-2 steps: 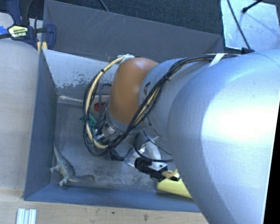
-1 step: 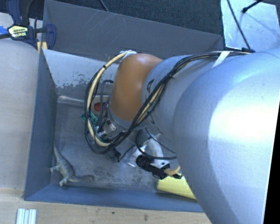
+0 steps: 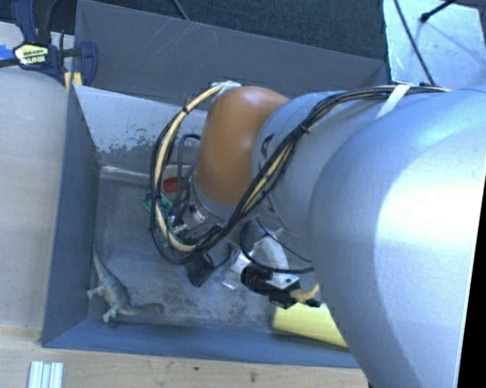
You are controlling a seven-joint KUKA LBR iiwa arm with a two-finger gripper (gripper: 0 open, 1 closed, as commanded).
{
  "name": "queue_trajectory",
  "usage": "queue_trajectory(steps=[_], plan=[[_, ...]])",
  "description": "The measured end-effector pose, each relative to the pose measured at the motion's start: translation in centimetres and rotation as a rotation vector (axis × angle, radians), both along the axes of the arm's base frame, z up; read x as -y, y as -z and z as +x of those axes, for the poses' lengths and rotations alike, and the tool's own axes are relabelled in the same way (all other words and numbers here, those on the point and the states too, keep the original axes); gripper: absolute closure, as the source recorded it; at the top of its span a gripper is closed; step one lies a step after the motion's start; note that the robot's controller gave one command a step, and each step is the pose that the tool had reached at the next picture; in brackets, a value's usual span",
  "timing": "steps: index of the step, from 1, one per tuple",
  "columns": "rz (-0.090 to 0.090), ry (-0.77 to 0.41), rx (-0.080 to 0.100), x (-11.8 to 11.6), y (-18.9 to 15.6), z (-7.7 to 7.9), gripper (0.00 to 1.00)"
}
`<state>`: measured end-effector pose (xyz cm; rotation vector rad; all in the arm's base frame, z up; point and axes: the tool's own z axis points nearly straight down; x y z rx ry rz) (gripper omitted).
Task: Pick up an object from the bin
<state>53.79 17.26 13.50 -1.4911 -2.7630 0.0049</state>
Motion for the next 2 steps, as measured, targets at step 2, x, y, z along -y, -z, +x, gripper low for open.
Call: queue_trajectory(steps=[2], plan=[[0.002, 0.0, 0.004, 0.0, -2.9, 0.1, 1.0]])
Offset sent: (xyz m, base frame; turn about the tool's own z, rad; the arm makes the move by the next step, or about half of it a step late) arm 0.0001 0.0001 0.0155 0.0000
